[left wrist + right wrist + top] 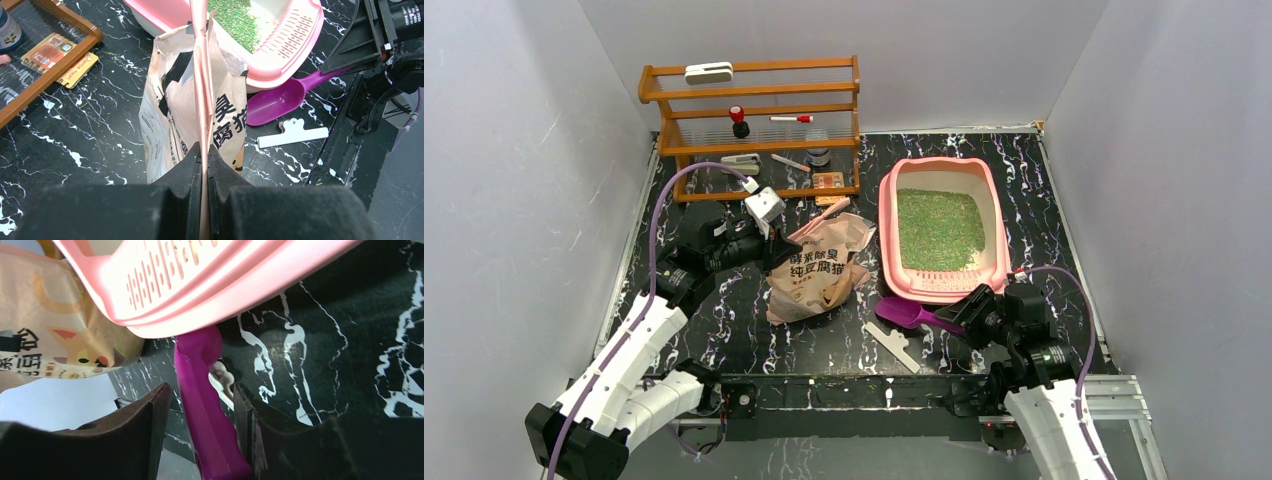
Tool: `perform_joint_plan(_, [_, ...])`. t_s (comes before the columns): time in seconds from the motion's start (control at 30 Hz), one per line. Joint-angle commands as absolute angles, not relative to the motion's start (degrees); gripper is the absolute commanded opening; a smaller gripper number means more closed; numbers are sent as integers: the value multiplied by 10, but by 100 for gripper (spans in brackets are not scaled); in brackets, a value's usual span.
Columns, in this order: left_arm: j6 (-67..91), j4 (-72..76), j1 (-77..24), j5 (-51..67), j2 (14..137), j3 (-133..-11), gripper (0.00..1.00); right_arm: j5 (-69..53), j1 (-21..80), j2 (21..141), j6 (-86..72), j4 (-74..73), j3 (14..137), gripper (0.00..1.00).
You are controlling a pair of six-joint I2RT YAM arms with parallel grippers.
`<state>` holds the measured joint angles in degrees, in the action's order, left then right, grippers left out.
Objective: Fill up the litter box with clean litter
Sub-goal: Place the spatula at the center of the board.
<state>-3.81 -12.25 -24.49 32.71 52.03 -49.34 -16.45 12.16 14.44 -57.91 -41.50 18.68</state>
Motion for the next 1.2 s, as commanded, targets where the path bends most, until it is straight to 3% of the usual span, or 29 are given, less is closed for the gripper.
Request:
perform_joint_plan(0.0, [-41, -127, -247, 340, 516, -506, 0, -143, 121, 194, -547, -441, 244, 59])
perform_joint_plan(0.23, [-45, -127, -247, 338, 513, -504, 0, -88, 121, 255, -519, -519, 302, 77])
perform_joint_plan(0.37, [-45, -127, -247, 338, 510, -502, 0, -71, 121, 253, -518, -524, 313, 81])
perform_joint_plan(1.17, [-45, -134, -247, 327, 497, -501, 0, 38, 121, 245, -489, -548, 396, 85])
